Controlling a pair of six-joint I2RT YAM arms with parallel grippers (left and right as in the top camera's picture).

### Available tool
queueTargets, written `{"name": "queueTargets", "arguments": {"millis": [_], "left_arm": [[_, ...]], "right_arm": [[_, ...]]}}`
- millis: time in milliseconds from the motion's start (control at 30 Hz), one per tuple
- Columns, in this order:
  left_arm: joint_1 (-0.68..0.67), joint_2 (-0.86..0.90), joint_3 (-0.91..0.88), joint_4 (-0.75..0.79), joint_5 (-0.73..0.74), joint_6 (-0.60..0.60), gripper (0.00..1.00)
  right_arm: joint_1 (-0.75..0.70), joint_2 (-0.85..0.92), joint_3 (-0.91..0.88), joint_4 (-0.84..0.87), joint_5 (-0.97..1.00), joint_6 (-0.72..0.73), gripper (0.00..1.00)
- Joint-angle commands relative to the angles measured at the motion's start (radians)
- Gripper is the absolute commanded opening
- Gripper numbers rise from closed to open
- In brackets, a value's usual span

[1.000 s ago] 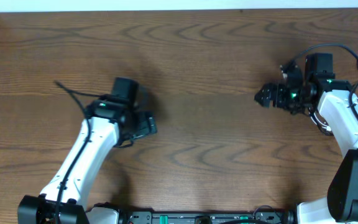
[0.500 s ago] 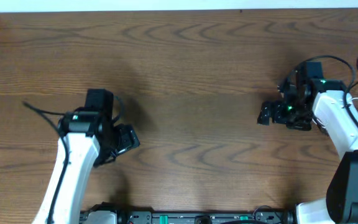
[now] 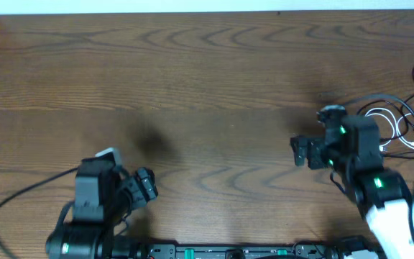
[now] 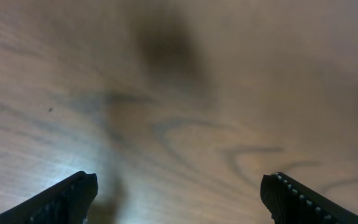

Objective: Untangle cables

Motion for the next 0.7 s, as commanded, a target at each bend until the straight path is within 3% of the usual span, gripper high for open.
{"name": "queueTargets", "arguments": {"millis": [0, 200, 667], "left_arm": [[-0.003, -0.136, -0.004, 0.002, 0.012, -0.095, 0.99], [-0.003, -0.18, -0.004, 0.0, 0.012, -0.096, 0.99], [-0.003, -0.179, -0.004, -0.003, 0.012, -0.097, 0.99]], "right_arm": [[0.004, -0.184, -0.076, 0.001, 0.083, 0.043, 0.99], [0.004, -0.293, -0.092, -0.128, 0.037, 0.043, 0.99], [0.004, -0.292, -0.092, -0.297, 0.037, 0.043, 0.99]]}}
